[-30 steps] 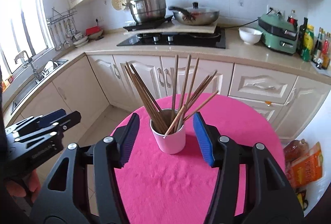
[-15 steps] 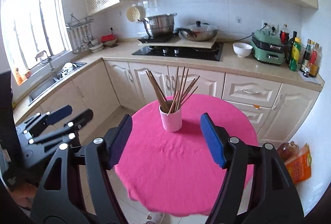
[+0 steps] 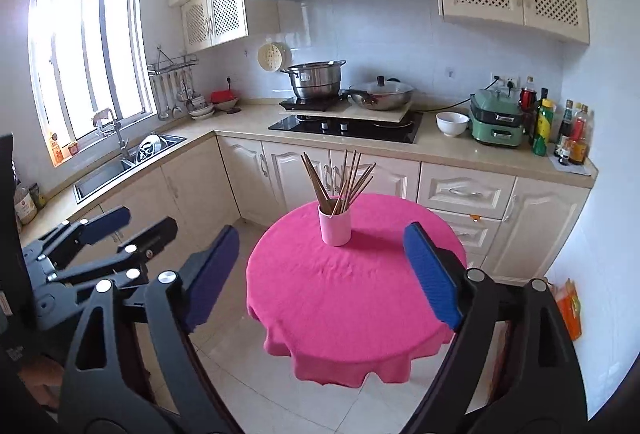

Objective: Organize utensils

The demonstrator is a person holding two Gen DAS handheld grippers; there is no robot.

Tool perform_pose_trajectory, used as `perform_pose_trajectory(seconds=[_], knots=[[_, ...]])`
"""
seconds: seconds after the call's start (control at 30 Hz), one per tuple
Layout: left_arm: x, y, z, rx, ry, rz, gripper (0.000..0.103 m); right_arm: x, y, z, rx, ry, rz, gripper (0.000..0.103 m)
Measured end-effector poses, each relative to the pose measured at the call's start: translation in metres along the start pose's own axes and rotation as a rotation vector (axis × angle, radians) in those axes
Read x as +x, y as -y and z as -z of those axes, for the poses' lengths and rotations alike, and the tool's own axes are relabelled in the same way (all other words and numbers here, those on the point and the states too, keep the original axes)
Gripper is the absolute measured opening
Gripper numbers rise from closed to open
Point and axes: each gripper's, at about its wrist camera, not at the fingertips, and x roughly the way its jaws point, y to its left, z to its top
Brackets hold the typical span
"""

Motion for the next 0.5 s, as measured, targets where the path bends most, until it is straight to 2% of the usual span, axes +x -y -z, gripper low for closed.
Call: perform_pose_trajectory(seconds=[0.27, 0.5], knots=[[-0.061, -0.040, 0.003, 0.019, 0.043, 0.013, 0.071, -0.046, -0.055, 0.011, -0.030, 0.056, 0.038, 0.086], [-0.114, -0.087, 0.011, 0.030, 0.092, 0.020, 0.073, -0.084, -0.123, 0.028, -0.038, 0.106, 0.061, 0.088]])
